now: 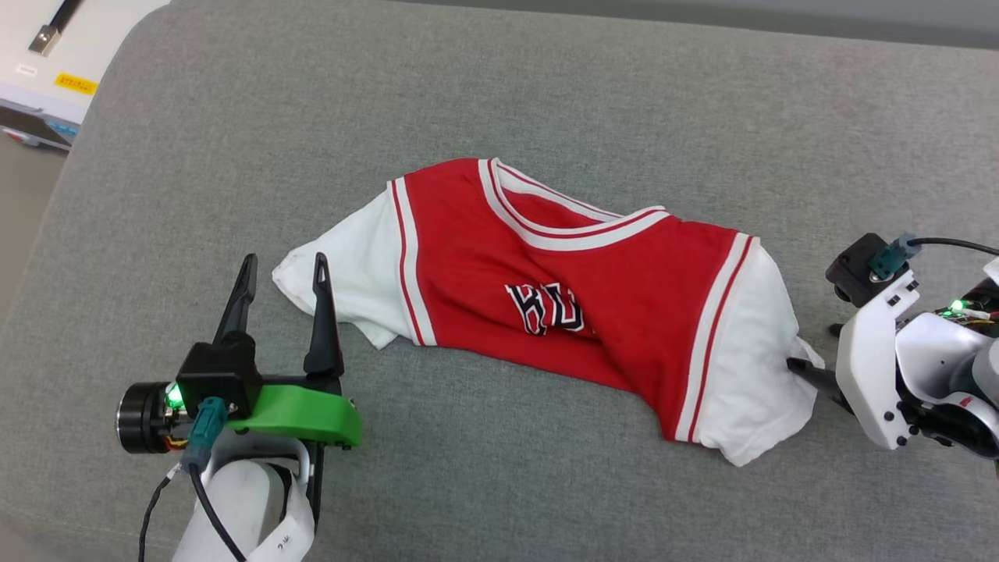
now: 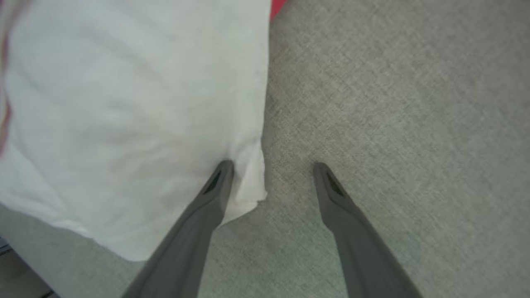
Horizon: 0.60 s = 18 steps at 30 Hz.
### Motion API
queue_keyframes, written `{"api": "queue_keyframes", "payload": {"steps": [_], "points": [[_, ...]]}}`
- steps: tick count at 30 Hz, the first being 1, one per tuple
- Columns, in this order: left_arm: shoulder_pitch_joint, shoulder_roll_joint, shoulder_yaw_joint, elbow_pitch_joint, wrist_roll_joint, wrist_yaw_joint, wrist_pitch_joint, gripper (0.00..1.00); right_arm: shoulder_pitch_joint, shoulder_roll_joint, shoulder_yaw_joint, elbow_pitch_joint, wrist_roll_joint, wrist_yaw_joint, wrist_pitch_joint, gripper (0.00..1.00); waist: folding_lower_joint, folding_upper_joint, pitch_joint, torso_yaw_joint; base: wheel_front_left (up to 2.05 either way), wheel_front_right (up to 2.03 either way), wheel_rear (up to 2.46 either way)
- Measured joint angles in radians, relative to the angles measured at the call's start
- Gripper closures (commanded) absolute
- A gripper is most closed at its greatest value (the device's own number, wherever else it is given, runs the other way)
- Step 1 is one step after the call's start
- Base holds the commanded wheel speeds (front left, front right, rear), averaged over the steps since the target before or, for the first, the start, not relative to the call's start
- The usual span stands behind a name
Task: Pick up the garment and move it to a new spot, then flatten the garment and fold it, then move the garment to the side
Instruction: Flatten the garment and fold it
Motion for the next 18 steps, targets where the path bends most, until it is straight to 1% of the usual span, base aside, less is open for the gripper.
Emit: {"api": "queue_keyframes", "payload": {"steps": [4,7,8,9,14,18], "points": [[-0.008,-0.029,0.028,0.008,0.025,-0.027,0.0,0.0,-0.034,-0.004,0.063,0.059,0.01,-0.001,-0.01,0.0,0.0,0.0,0.029,0.014,0.0,0.0,0.0],[-0.013,-0.045,0.05,0.014,0.045,-0.041,0.0,0.0,-0.053,-0.015,0.094,0.074,0.032,0.0,-0.022,0.0,0.0,0.0,0.041,0.023,0.0,0.0,0.0],[-0.013,-0.049,0.058,0.016,0.05,-0.046,0.0,0.0,-0.057,-0.018,0.103,0.076,0.035,0.0,-0.03,0.71,0.0,0.0,0.042,0.024,0.0,0.0,0.0],[-0.013,-0.053,0.066,0.019,0.056,-0.05,0.0,0.0,-0.06,-0.019,0.11,0.079,0.037,0.0,-0.046,1.0,-0.0001,0.0,0.041,0.024,0.0,0.0,0.0],[-0.013,-0.065,0.095,0.03,0.073,-0.072,0.0,0.0,-0.062,-0.015,0.132,0.095,0.064,-0.001,-0.136,1.0,0.0,0.0,0.022,0.012,0.0,0.0,0.0],[-0.01,-0.077,0.115,0.032,0.088,-0.087,0.0,0.0,-0.032,-0.023,0.118,0.08,0.096,0.0,-0.215,1.0,0.0,0.0,-0.005,-0.003,0.0,0.0,0.0]]}}
